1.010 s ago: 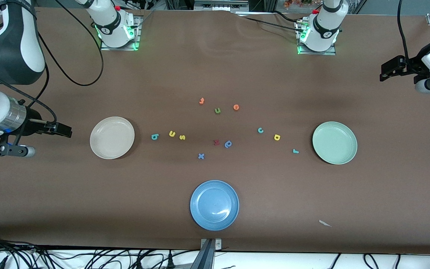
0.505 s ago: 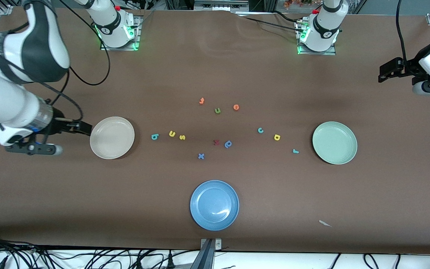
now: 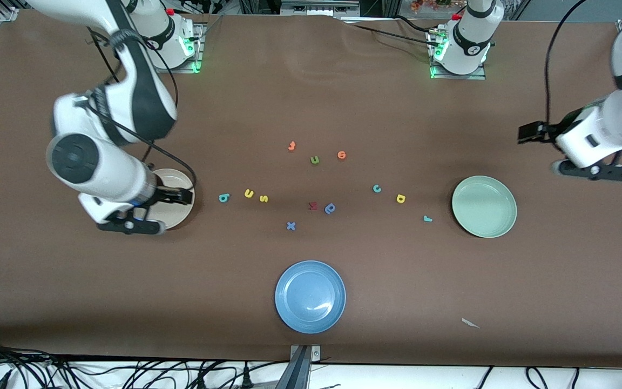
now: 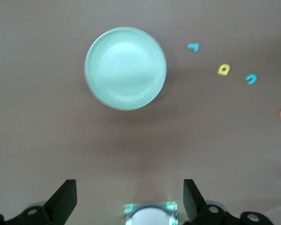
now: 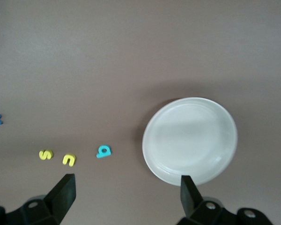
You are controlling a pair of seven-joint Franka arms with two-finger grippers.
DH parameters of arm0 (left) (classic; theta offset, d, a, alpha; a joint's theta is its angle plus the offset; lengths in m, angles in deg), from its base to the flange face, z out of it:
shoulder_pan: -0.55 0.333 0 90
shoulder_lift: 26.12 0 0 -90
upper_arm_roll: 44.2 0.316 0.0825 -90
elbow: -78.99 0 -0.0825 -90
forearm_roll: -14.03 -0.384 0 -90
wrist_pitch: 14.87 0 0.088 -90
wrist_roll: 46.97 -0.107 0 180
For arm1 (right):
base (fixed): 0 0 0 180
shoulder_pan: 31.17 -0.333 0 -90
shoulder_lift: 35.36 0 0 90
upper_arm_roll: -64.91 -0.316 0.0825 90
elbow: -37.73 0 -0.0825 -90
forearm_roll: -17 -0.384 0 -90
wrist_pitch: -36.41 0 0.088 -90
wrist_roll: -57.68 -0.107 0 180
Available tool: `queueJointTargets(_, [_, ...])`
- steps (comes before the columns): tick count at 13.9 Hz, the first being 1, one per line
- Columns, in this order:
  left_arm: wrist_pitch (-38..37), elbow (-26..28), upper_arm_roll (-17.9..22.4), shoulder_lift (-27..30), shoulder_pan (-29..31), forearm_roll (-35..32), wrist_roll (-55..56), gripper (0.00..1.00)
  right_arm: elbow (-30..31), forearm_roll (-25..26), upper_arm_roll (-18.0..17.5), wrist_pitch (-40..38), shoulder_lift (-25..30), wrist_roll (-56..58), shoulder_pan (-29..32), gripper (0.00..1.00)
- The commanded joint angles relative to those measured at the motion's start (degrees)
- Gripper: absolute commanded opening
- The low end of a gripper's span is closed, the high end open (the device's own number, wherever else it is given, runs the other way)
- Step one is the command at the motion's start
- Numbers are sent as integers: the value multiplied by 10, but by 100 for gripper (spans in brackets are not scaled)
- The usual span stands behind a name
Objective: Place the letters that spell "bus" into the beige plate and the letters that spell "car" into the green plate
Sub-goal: 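Reach the right gripper to a teal letter while the left gripper reaches another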
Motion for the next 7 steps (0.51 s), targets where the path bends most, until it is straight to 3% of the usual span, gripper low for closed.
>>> queueJointTargets(1, [100,87,-11,14,-3,20,-1,100,66,-8,1,54,-1,-18,-15,98])
queueJointTargets(4, [223,154,-27,-13,-5,21,-1,100,133,-9,-20,99,2,-20,-15,98])
queueJointTargets(7, [283,151,-28,-69,-21,21,1,100,201,-9,-35,180,1,-21,-15,98])
